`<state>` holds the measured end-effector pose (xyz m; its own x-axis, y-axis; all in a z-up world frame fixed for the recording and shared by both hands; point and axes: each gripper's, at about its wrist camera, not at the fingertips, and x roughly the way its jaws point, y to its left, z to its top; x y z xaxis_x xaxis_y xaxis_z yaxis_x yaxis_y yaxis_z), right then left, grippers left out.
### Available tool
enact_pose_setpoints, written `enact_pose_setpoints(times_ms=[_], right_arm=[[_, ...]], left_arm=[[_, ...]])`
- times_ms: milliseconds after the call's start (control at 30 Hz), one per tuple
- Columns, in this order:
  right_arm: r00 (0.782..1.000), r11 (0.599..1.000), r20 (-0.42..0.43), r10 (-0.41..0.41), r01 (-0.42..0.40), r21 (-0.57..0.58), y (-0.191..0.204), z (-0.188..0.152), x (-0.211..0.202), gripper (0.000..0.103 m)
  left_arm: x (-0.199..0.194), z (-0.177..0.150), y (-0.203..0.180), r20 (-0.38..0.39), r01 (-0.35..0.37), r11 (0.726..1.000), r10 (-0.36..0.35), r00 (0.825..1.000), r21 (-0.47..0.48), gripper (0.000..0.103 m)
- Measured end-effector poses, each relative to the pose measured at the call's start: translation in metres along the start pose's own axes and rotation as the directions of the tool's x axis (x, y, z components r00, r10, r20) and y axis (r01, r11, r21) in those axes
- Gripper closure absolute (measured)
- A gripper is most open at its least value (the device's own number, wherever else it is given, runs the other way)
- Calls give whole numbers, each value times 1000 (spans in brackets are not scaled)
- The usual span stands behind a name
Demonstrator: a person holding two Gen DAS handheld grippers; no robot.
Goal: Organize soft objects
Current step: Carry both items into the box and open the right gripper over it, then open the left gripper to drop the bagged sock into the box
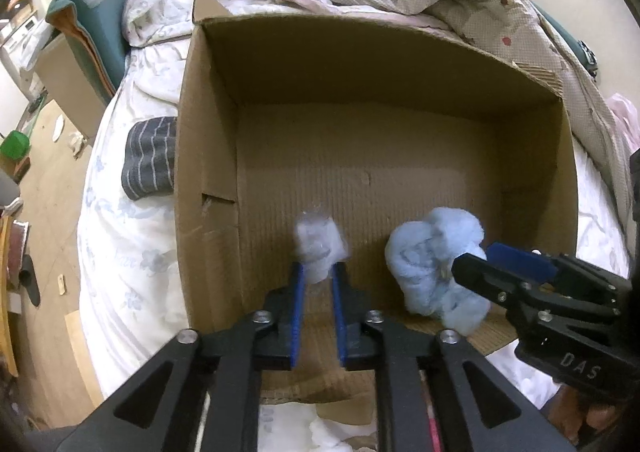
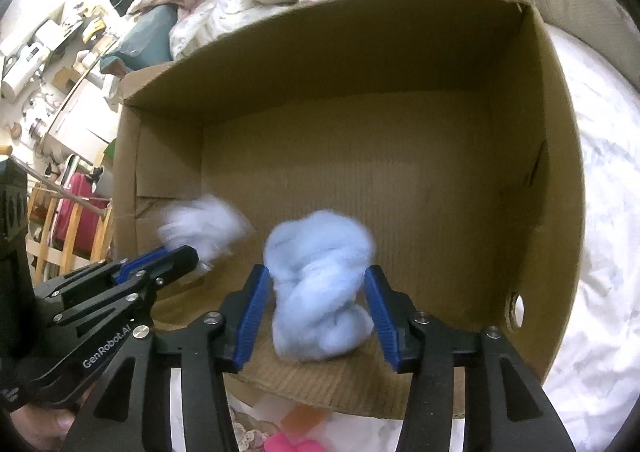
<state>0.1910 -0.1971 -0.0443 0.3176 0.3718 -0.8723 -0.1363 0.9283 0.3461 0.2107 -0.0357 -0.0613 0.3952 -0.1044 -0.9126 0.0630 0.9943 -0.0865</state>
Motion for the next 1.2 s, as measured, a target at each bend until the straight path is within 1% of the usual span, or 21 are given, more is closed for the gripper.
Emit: enact_pose_setpoints(times_ms=[33,67,100,133,167,200,233,300,333,400,433,467,500,567,600,633,800,967,1100,1200], right_arm=[[1000,1000,10,-9,9,-6,1,1,-2,50],[1000,1000,21,-16,16,-9,1,1,-4,49],[999,1000,32,-18,18,-11,1,2,-7,48],[999,1000,44,-24,24,-11,2,3,-10,43],[998,999,56,-33,34,-11,1,4,-13,39],[996,999,73,-42,43,-14,2,5,-17,39],[995,999,90,-48,50,-18,3,5,-22,39],[991,998,120,-56,58,-17,3,6,-30,31],[989,998,135,-54,56,-12,-1,6,-35,28],[986,999,162,-38,38,2,-3,4,-44,20],[984,999,174,-33,31,14,-4,5,-47,5],[983,999,183,-22,17,28,-6,3,-51,0],[981,999,192,-7,-1,38,-7,2,-54,0],[979,998,203,7,-20,63,-10,0,-60,0],[979,997,203,14,-29,70,-11,-2,-62,0],[979,997,202,20,-35,74,-11,-3,-63,0],[979,999,203,3,-13,48,-5,-9,-70,0],[979,1000,203,-3,-2,27,0,-22,-78,0],[982,999,188,5,-12,38,2,-35,-79,0],[983,999,181,6,-12,35,5,-45,-82,0]], left_arm=[[-2,0,0,6,-1,1000,1,1000,1,78],[-4,0,0,15,-5,1000,5,1000,0,74],[-7,-1,1,23,-10,1000,10,1000,-4,66],[-10,0,2,34,-13,1000,13,999,-10,56],[-13,0,2,45,-13,1000,14,999,-14,51],[-18,0,3,61,-14,1000,15,998,-20,45],[-22,0,4,76,-10,1000,12,997,-25,45],[-29,0,5,93,-1,999,4,996,-32,43],[-32,0,6,95,1,999,2,995,-36,40],[-37,-1,8,97,5,999,0,995,-49,40],[-39,-2,10,99,8,998,-2,995,-56,40],[-41,-2,10,99,8,998,-2,995,-61,40],[-43,-3,11,99,10,998,-3,995,-65,40],[-46,-5,10,98,14,998,-9,995,-55,31],[-49,-6,9,99,17,999,-12,995,-48,24],[-53,-7,9,106,16,999,-11,994,-49,21],[-70,-10,17,133,23,996,-11,991,-87,12],[-78,-21,24,114,2,995,9,993,-99,11],[-84,-33,29,112,-20,995,31,993,-100,11],[-88,-44,33,102,-24,994,35,994,-107,10]])
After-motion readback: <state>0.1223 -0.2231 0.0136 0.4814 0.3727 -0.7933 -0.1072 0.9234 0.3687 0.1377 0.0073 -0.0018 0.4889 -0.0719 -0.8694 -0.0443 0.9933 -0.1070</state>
